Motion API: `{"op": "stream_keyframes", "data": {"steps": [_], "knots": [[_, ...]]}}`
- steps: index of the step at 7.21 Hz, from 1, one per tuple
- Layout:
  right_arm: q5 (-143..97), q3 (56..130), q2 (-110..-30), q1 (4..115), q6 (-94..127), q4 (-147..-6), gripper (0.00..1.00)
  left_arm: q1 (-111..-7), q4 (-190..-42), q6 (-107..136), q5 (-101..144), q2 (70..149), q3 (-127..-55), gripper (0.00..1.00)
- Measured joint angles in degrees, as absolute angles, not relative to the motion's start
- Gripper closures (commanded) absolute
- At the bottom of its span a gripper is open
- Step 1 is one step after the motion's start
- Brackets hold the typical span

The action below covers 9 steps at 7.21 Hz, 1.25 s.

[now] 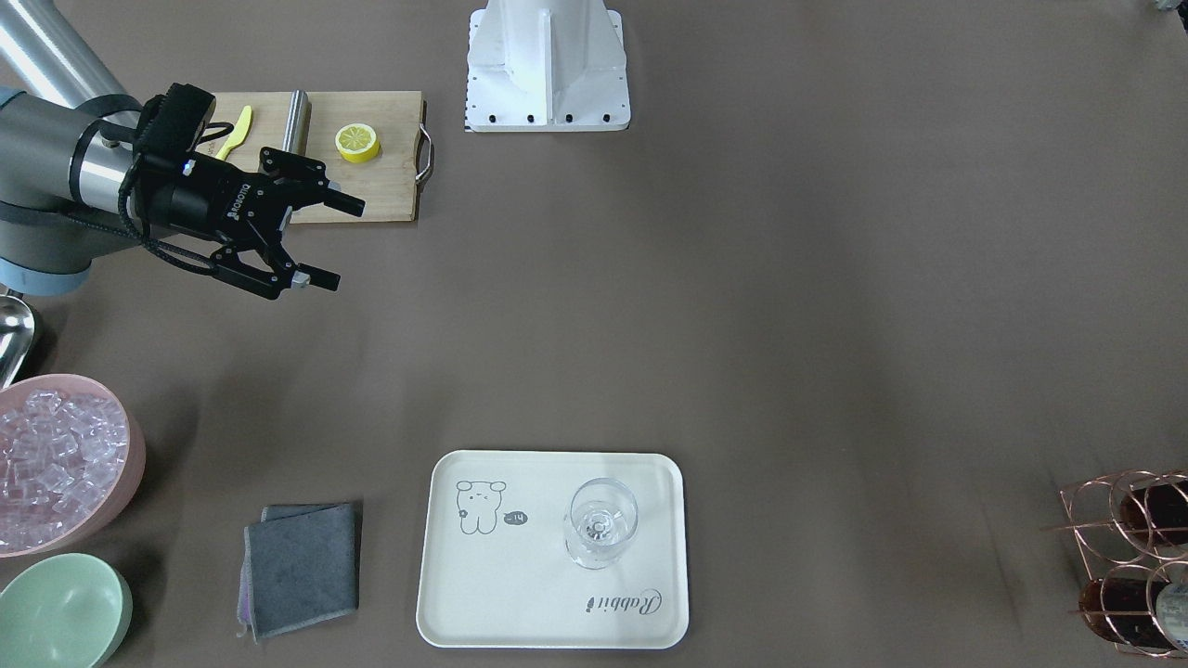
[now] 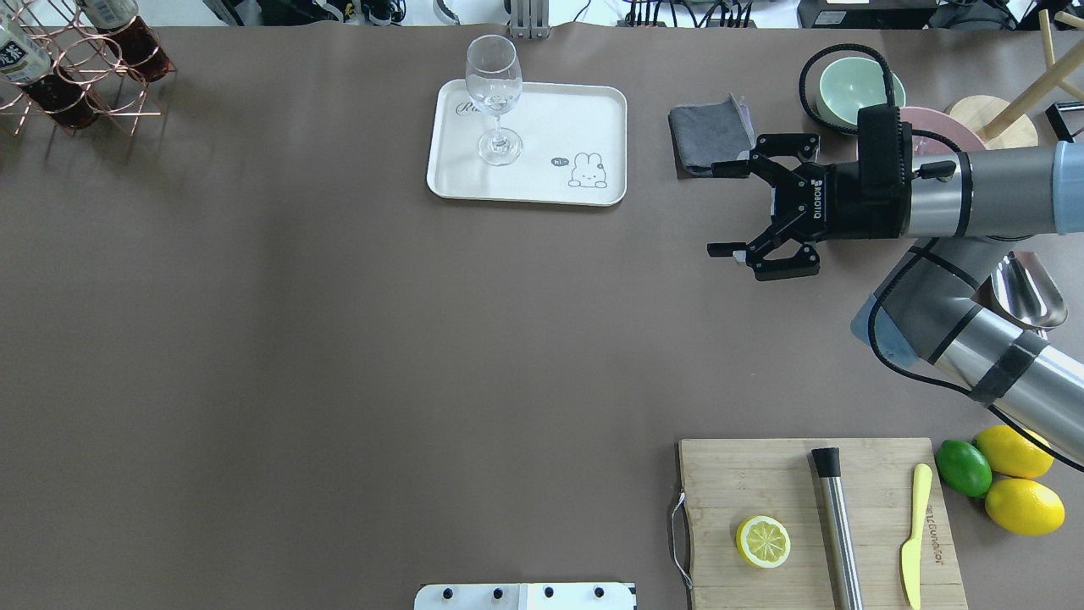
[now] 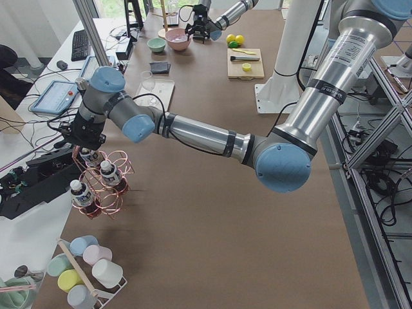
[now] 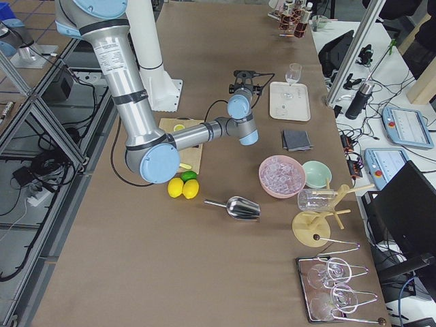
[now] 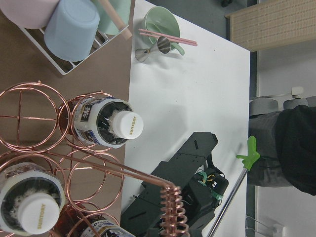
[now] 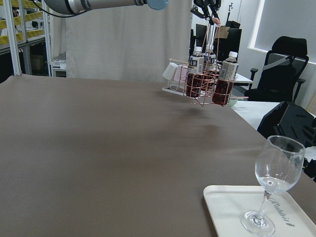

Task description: Take tea from basket to plate

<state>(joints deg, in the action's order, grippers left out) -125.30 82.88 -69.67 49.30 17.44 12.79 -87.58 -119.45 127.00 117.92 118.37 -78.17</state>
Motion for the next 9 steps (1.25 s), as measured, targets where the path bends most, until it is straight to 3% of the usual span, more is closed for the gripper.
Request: {"op": "stream_keyframes", "data": {"steps": [3,5,7,9], "knots": [[-121.9,82.9,-70.3,49.3,20.3,16.4,0.01,-82.7,-104.3,138.9,119.2,110.8,-107.8,1.0],[-120.3,82.9,-70.9,49.4,25.0,18.6,0.01,-68.6,-93.9,148.4,114.5,111.4,-123.5,1.0],[-120.2,83.0,-71.9,49.5,26.1,20.0,0.01,-48.9,-76.0,155.9,102.1,120.5,-133.3,1.0],[-120.1,83.0,-72.7,49.5,26.2,21.3,0.01,-31.5,-63.5,164.0,87.4,130.0,-135.5,1.0]]}}
